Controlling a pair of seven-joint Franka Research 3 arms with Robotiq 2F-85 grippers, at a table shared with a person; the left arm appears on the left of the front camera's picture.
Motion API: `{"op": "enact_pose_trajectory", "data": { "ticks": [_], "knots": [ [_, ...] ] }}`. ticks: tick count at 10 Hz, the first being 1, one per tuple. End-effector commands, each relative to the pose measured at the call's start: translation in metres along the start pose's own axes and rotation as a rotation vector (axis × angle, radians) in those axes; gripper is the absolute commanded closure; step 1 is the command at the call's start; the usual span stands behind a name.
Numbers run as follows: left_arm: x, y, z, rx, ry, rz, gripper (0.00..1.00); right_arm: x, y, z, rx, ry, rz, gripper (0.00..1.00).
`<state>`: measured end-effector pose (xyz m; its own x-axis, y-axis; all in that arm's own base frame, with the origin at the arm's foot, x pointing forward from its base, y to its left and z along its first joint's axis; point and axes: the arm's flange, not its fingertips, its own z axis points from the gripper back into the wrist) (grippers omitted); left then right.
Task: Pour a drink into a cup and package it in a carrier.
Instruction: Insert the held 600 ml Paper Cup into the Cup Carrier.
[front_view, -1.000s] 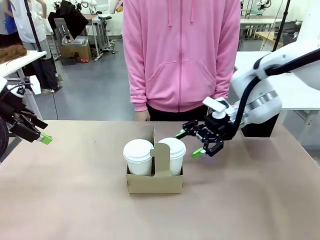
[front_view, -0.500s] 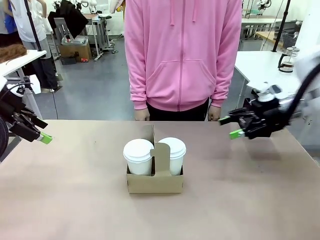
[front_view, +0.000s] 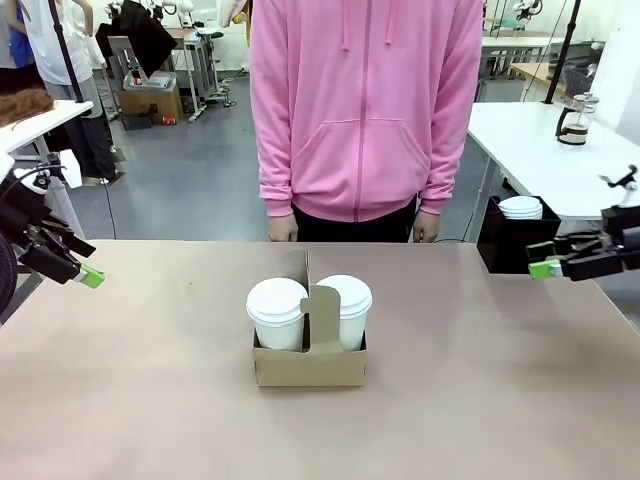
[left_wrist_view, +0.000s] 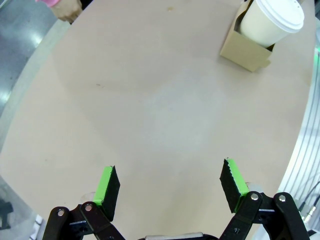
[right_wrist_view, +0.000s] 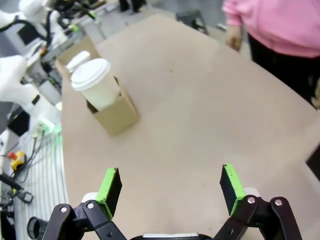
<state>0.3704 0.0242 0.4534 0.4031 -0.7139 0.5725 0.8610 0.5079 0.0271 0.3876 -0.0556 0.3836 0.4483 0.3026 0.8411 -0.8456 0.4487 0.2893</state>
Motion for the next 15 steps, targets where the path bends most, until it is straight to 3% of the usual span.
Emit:
{"op": "enact_pose_trajectory", "data": {
  "ticks": [1, 15],
  "knots": [
    [-0.002, 0.002, -0.001, -0.012, -0.025, -0.015, 0.0, -0.007, 0.015, 0.013, -0.058, 0.014, -0.052, 0.0],
    [-0.002, 0.002, -0.001, -0.012, -0.025, -0.015, 0.0, -0.011, 0.003, 0.015, -0.058, -0.006, -0.022, 0.0]
  ]
}}
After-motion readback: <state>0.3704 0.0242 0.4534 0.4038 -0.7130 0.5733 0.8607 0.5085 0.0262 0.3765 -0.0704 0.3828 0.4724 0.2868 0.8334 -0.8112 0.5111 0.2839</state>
